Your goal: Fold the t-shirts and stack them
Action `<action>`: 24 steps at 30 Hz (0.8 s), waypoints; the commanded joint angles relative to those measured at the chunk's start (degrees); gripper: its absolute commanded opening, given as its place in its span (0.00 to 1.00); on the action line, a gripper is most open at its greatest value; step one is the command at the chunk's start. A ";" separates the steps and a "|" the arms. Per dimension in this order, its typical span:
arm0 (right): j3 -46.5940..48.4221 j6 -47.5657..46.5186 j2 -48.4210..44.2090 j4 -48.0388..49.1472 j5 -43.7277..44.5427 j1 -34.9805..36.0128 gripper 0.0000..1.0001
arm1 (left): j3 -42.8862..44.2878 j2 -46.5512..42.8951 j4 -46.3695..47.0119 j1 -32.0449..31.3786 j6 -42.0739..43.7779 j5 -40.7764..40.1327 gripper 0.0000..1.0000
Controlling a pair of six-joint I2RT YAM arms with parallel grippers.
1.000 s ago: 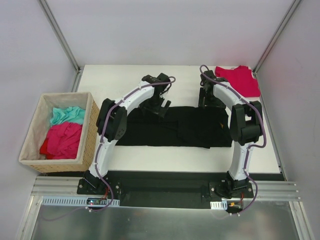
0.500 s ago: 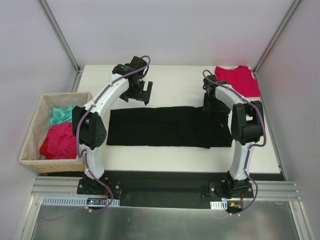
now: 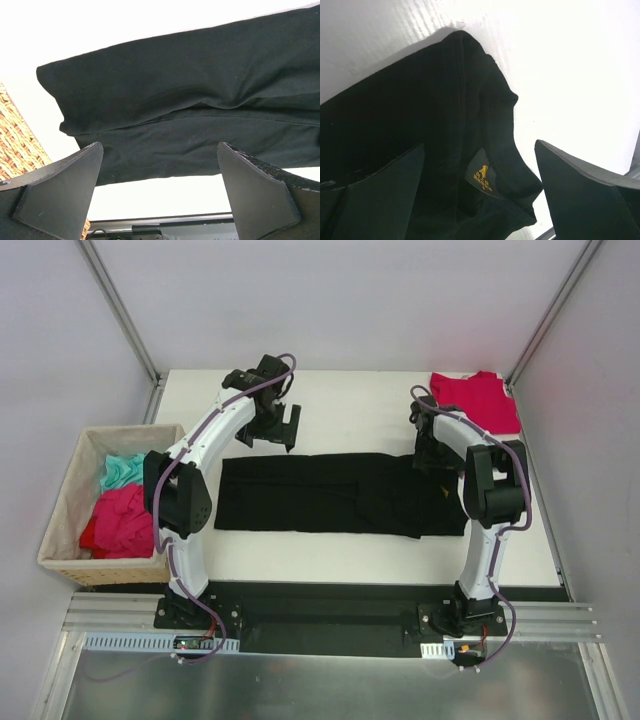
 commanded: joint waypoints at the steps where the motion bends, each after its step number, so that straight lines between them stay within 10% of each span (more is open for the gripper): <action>1: -2.76 1.72 0.15 -4.25 4.79 -1.24 0.97 | -0.83 -1.89 -0.23 0.90 -1.37 -0.84 0.99; 24: 1.46 1.54 -13.65 -3.64 -3.97 8.86 0.97 | -3.29 10.68 2.41 7.49 -4.45 7.06 0.99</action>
